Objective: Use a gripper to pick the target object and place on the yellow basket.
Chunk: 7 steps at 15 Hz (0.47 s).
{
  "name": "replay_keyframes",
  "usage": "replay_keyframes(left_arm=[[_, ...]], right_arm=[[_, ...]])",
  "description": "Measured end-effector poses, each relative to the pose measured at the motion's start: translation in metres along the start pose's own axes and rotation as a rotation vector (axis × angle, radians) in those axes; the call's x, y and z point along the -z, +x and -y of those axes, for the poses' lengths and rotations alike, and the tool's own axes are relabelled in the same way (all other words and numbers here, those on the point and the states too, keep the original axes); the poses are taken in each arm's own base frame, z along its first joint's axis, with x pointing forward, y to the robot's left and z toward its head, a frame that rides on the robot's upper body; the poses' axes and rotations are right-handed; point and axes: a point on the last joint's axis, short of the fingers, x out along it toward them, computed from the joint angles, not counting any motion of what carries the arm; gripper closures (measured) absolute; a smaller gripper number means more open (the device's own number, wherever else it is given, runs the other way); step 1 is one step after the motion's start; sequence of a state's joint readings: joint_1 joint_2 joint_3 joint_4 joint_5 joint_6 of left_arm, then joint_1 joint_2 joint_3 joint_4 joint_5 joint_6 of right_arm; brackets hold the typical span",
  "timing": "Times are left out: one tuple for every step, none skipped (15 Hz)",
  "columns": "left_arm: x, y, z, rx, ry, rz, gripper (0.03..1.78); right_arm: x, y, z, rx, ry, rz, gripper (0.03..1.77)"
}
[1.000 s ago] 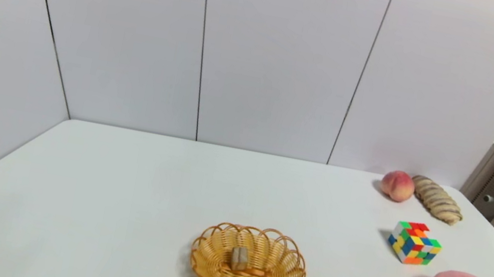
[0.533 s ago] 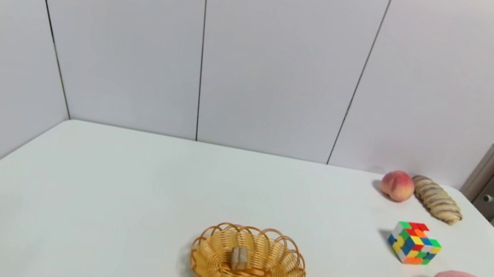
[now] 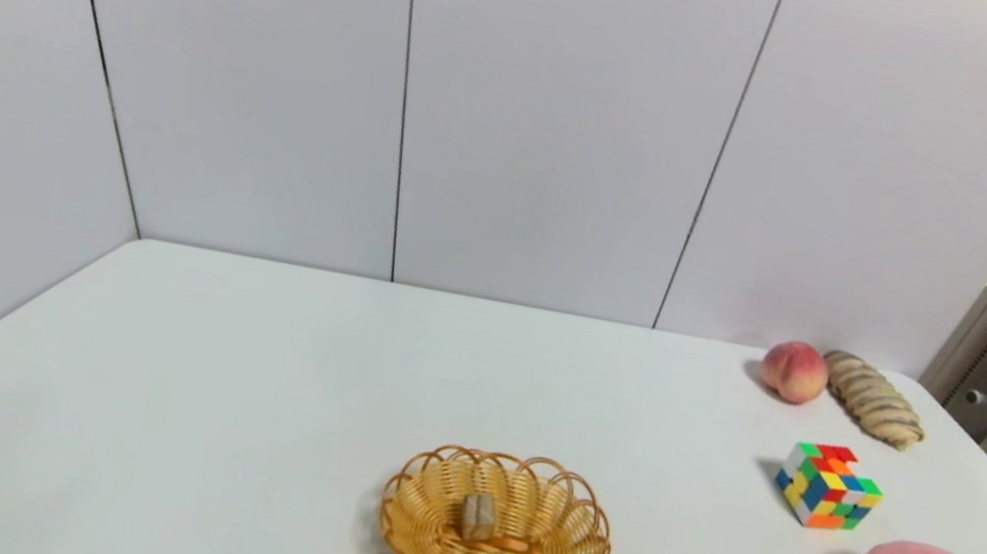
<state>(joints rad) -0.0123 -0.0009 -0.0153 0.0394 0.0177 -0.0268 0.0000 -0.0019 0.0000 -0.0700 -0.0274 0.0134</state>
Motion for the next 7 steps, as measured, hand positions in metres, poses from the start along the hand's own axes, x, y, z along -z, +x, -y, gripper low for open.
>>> replay_keyframes(left_arm=[[0.0000,0.0000,0.0000,0.000,0.000,0.000,0.12],[0.0000,0.0000,0.0000,0.000,0.000,0.000,0.12],[0.0000,0.0000,0.0000,0.000,0.000,0.000,0.12],[0.0000,0.0000,0.0000,0.000,0.000,0.000,0.12],[0.0000,0.0000,0.0000,0.000,0.000,0.000,0.12],[0.0000,0.0000,0.0000,0.000,0.000,0.000,0.12],[0.0000,0.0000,0.0000,0.001,0.000,0.000,0.12]], right_arm=[[-0.0001,0.0000,0.0000,-0.002,0.003,0.001,0.11],[-0.0004,0.0000,0.0000,-0.002,0.011,0.004,0.11],[-0.0003,0.0000,0.0000,-0.002,0.012,0.003,0.11],[-0.0003,0.0000,0.0000,-0.001,0.015,0.003,0.11],[-0.0001,0.0000,0.0000,0.001,0.016,0.001,0.11],[-0.0002,0.0000,0.0000,0.002,0.018,0.002,0.11],[-0.0002,0.0000,0.0000,0.001,0.017,0.002,0.11]])
